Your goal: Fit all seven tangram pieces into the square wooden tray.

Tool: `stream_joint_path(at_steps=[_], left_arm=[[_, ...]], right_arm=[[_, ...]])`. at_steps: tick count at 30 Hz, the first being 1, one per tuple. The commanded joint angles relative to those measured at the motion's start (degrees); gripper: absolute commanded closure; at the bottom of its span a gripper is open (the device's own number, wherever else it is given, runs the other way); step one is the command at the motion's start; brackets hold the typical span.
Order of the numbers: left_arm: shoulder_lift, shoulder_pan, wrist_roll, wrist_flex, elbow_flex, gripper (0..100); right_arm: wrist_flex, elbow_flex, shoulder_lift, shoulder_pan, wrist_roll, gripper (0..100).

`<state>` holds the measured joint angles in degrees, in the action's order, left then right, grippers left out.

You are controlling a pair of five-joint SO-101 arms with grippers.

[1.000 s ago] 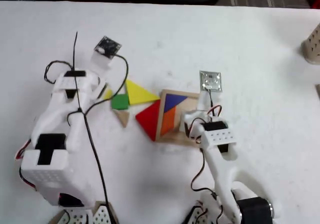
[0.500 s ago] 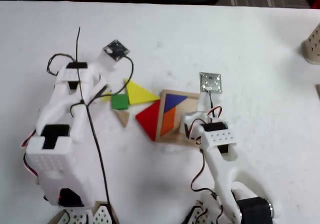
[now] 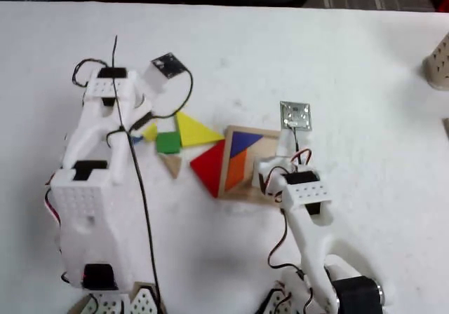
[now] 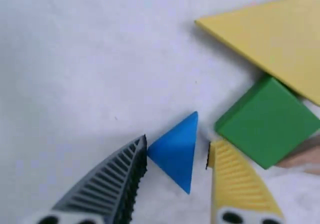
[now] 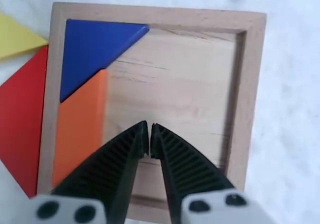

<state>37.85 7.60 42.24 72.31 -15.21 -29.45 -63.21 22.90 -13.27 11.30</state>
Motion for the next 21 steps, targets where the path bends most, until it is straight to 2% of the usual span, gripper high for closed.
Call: stream_joint_path(at_steps=[1, 9, 14, 17, 21], left_arm=[[3.82, -0.84, 0.79, 8.44, -9.14, 76], [10.15, -1.27, -4.48, 19.96, -18.37, 76], [13.05, -0.75, -10.9, 21.54, -22.42, 76], [14.37, -0.75, -16.97, 21.1, -24.88, 76], [16.84, -1.01, -28.57, 21.27, -28.48, 76]], right_arm=[[0.13, 0.26, 2.15, 0.04, 0.09, 98.2], [0.13, 0.35, 2.33, 0.04, 0.09, 98.1], [0.13, 0.35, 2.33, 0.04, 0.09, 98.1], [0.13, 0.35, 2.33, 0.04, 0.09, 98.1], [0.13, 0.35, 2.33, 0.04, 0.09, 98.1]])
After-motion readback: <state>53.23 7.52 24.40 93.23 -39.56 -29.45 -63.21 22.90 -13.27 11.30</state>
